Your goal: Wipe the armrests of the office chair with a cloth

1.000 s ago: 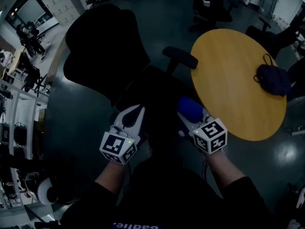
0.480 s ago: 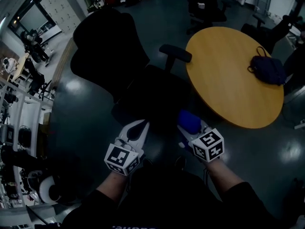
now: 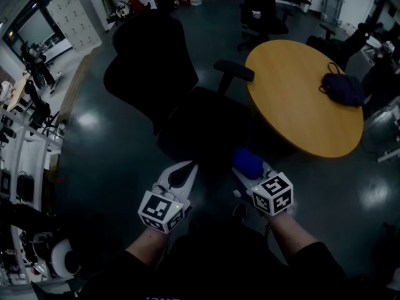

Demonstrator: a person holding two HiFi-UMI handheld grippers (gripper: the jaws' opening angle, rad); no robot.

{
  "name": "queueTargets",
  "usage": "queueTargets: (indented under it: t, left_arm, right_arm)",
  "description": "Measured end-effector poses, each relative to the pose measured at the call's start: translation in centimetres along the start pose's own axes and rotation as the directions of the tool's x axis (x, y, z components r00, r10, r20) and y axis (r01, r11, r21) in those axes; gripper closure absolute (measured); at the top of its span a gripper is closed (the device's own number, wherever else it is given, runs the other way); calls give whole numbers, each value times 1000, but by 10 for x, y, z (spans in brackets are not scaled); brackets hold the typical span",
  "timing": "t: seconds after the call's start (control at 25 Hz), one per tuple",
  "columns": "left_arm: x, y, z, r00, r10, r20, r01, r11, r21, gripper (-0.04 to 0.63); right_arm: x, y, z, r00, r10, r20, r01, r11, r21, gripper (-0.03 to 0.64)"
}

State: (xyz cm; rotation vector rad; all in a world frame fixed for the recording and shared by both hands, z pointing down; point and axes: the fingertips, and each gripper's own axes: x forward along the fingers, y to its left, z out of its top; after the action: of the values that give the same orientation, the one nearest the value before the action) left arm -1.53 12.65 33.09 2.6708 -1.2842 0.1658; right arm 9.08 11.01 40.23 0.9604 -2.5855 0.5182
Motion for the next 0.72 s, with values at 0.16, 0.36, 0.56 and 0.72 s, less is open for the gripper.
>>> queueTargets:
  t: [0.16,0.36,0.56,0.72]
  left_arm:
    - [-31,7,-8,999,-36,11,36,999,-5,583]
    - [-57,6,-29,996,-86,-3,86,995,-46,583]
    - [-72,-13,-43,991,-132,-35,128,988,-86,583]
    - [-79,-30,-38,990,-135,-29,132,987,-95,583]
  right_arm:
    - [7,37,-7,999,-33,3,33,999,14,506]
    - [6,77,-18,999,-52,3,51,997,52,506]
    - [-4,107,-16,1000,-16,18,15,996,83,506]
    - [-17,121,-10,998,5,64,-9,998,65,506]
